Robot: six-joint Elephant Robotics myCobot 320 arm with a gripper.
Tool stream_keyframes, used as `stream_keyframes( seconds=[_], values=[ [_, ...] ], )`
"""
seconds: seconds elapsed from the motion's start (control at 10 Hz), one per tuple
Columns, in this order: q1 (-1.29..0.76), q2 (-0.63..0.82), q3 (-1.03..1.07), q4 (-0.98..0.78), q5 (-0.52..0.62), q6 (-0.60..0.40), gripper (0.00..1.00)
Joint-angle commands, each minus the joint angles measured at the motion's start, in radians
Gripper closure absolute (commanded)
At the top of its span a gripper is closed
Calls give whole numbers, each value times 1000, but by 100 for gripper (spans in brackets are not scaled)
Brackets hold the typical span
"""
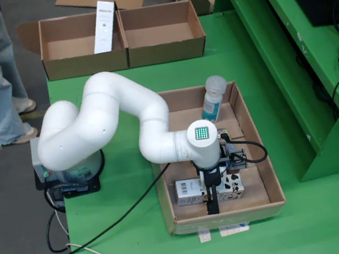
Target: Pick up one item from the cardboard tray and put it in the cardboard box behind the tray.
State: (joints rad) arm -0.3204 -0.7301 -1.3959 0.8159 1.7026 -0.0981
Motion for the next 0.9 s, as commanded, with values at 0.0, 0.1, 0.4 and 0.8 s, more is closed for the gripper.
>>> stream_keyframes(
  seconds=[0.0,0.1,0.4,0.8],
  values=[
    [1,22,19,13,-3,-5,0],
    [1,22,19,13,-3,-5,0],
    [1,22,19,13,-3,-5,30],
    [1,22,19,13,-3,-5,70]
  ],
)
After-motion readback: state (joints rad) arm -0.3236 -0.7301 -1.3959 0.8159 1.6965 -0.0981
